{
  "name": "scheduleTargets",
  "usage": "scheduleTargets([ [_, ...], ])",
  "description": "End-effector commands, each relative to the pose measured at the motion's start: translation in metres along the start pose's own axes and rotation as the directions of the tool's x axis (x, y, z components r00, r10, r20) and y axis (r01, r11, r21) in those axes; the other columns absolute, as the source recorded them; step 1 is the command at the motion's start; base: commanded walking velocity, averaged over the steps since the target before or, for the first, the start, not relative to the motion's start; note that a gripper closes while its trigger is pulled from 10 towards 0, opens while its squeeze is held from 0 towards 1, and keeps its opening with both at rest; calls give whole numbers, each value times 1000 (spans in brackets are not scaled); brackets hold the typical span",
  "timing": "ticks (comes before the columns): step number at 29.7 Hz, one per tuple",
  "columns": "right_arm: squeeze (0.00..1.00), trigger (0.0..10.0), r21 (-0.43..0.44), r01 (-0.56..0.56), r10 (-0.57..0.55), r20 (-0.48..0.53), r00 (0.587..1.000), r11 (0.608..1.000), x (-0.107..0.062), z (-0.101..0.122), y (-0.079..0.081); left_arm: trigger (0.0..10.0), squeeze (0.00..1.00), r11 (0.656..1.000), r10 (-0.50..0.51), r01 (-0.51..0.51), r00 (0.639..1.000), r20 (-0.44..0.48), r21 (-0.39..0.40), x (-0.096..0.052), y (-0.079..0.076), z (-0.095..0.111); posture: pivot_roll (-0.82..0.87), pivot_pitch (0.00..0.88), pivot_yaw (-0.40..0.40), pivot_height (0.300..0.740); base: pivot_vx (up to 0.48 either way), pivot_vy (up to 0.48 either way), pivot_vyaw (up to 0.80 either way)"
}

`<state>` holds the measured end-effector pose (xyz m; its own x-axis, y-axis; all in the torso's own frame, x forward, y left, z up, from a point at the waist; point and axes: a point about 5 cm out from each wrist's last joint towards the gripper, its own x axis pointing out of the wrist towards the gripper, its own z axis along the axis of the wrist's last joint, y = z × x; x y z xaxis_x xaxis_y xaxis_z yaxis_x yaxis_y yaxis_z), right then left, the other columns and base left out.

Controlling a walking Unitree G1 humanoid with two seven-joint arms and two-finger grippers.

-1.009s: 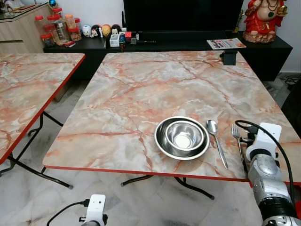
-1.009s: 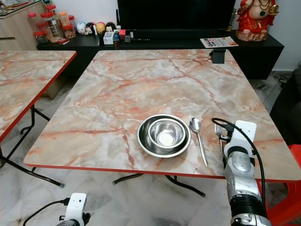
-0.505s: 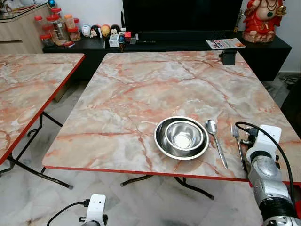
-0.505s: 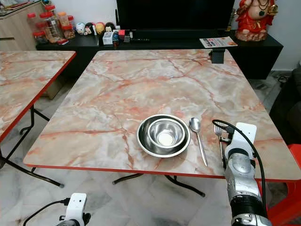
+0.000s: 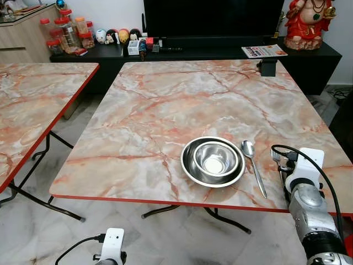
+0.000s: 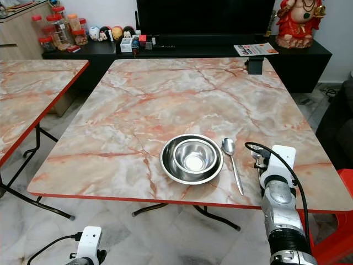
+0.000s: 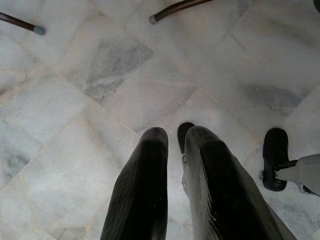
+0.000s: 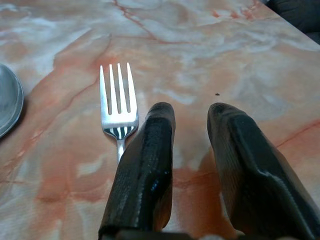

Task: Setting the table

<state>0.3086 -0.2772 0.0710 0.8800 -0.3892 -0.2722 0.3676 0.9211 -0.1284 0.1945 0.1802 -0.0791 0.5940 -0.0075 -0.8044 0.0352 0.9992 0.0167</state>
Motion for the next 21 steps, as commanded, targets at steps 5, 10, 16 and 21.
scheduleTargets([
  [5,0,10000,-5,-21,21,-18,1000,1000,1,0,6,10000,0,1000,-1,1,1000,-18,-5,0,0,-3,-100,0,55,740,0,0,0],
  [10,0,10000,-6,-27,27,-20,999,1000,1,0,7,10000,0,1000,-2,2,1000,-18,-6,0,0,-3,-100,0,55,740,0,0,0],
  [16,0,10000,-5,-31,31,-21,999,1000,1,0,8,10000,0,1000,-1,1,1000,-17,-5,0,0,-3,-100,0,55,740,0,0,0],
  [21,0,10000,22,-1,-1,100,995,1000,0,15,5,10000,0,1000,-1,1,1000,-13,-4,0,0,-2,-99,0,55,740,0,0,0],
])
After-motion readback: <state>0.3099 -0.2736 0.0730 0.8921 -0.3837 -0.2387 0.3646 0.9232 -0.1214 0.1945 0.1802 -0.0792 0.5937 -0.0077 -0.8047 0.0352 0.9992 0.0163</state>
